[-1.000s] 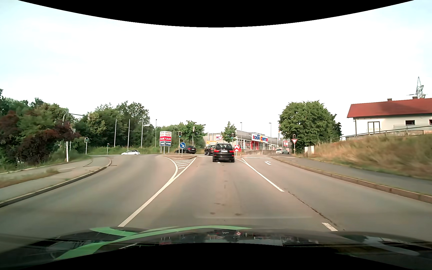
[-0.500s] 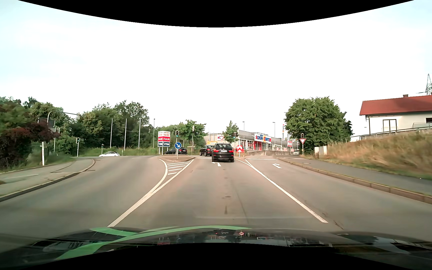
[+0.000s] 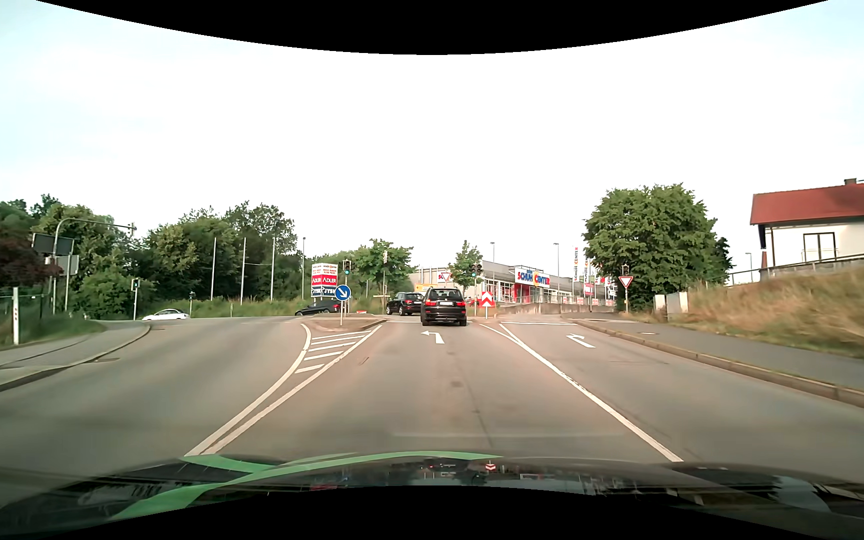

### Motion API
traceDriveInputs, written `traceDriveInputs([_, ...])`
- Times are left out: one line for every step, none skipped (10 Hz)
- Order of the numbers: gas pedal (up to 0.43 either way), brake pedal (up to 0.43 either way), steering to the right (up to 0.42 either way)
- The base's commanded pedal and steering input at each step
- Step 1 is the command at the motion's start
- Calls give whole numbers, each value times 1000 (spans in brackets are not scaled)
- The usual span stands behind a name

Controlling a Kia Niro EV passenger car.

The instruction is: Follow the waypoints while adhering to traffic rules and regulations

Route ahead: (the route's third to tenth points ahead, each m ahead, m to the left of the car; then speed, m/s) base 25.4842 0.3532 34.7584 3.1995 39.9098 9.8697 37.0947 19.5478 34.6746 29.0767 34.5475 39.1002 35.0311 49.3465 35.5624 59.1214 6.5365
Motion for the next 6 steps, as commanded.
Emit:
traceDriveInputs([228,0,-19])
traceDriveInputs([228,0,-19])
traceDriveInputs([228,0,-19])
traceDriveInputs([228,0,-20])
traceDriveInputs([228,0,-18])
traceDriveInputs([228,0,-18])
